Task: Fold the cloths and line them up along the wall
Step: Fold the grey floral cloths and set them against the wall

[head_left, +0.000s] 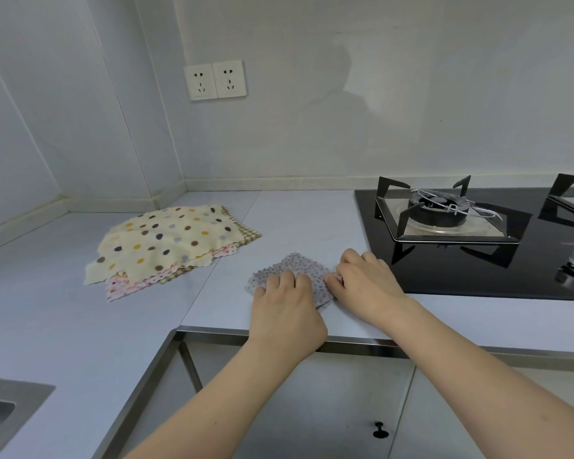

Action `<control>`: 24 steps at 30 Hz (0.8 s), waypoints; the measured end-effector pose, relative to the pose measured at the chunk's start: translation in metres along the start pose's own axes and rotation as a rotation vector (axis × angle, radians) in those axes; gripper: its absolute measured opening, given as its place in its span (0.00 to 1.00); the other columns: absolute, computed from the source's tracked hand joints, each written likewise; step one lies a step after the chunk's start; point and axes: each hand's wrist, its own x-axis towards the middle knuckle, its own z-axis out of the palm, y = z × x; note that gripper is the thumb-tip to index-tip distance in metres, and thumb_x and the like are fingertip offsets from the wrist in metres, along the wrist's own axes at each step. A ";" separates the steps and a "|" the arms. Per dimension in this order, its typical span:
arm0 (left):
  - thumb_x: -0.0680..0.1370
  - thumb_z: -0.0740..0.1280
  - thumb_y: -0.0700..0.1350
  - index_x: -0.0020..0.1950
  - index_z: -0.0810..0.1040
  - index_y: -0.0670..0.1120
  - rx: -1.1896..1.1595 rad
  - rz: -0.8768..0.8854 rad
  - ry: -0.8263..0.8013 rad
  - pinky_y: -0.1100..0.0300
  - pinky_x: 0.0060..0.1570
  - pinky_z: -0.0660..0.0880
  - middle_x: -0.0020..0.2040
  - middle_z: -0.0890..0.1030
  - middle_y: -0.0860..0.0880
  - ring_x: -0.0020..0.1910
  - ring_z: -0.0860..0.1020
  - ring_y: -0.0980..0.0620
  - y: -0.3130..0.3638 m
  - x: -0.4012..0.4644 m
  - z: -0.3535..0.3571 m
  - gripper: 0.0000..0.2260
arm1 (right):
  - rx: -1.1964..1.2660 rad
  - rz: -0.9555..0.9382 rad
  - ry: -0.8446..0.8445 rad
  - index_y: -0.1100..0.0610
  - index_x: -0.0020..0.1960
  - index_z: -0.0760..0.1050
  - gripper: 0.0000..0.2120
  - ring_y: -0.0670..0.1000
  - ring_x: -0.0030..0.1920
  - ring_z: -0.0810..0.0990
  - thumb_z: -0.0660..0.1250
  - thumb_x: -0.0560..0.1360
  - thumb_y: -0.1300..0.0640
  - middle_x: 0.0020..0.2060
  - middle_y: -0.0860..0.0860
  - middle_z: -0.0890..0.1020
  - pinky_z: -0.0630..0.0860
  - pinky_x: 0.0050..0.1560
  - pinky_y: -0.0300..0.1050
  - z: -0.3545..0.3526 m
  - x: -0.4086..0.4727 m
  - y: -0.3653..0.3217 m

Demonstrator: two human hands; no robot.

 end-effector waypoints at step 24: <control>0.77 0.60 0.65 0.57 0.79 0.50 -1.469 -0.458 -0.376 0.56 0.55 0.73 0.54 0.82 0.53 0.53 0.79 0.53 -0.065 0.103 -0.006 0.21 | 1.292 0.018 0.053 0.54 0.50 0.72 0.10 0.49 0.41 0.79 0.70 0.74 0.66 0.42 0.53 0.80 0.78 0.43 0.47 -0.051 0.051 0.003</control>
